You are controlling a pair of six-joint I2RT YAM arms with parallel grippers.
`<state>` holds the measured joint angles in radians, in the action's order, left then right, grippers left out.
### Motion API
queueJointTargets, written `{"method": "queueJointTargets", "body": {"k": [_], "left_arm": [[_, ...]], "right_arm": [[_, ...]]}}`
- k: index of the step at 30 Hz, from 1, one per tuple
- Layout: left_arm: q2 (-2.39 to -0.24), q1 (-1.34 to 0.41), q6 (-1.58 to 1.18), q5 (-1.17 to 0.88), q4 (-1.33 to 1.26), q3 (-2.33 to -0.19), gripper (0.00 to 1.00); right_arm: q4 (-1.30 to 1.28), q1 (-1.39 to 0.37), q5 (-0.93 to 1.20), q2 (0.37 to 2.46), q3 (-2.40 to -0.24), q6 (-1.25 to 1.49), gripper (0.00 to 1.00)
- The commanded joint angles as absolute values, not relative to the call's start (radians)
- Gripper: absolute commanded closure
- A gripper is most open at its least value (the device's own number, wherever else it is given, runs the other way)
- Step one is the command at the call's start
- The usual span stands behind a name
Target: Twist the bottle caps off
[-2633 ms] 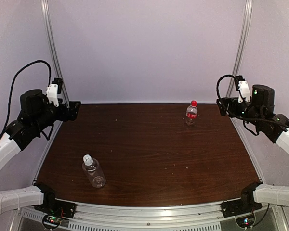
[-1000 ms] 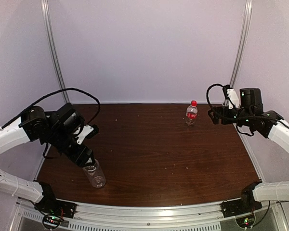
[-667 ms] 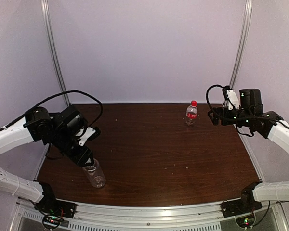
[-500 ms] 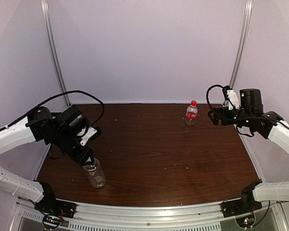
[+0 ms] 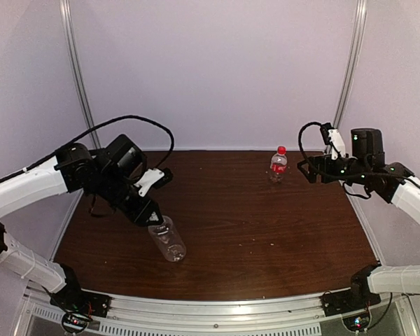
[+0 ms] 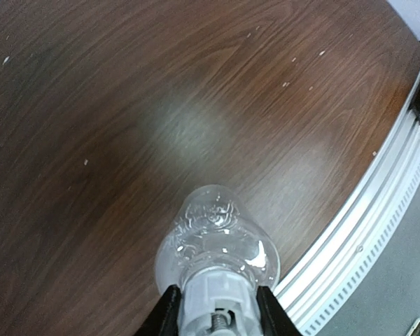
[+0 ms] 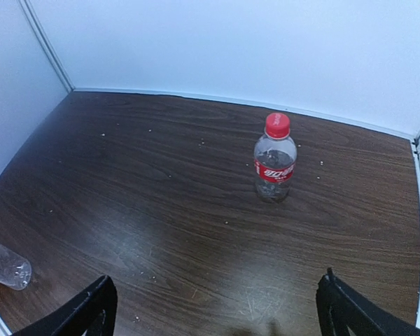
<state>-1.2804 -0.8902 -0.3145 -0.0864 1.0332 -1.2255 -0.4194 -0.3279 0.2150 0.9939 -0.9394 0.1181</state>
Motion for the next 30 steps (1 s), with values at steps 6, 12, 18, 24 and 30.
{"method": "queueJointTargets", "body": {"k": [6,12,18,24,30], "left_arm": [[-1.481,-0.894,-0.237,-0.390,0.603,-1.355,0.81],[-1.565,-0.894,-0.249,-0.507,0.485,-1.422,0.82],[-1.595,-0.893,-0.289,-0.603,0.374,-1.440,0.82],[-1.610,-0.893,-0.306,-0.640,0.321,-1.442,0.83],[-1.599,-0.893,-0.357,-0.673,0.216,-1.393,0.83]], "right_arm": [[-0.358,-0.381,0.540,1.018,-0.994,0.069,0.00],[-0.333,-0.463,0.651,1.058,-0.991,0.019,0.00],[-0.325,-0.567,0.680,1.101,-0.998,-0.041,0.00],[-0.353,-0.651,0.697,1.146,-1.012,-0.089,0.00],[-0.302,-0.701,0.711,1.156,-0.974,-0.107,0.00]]}}
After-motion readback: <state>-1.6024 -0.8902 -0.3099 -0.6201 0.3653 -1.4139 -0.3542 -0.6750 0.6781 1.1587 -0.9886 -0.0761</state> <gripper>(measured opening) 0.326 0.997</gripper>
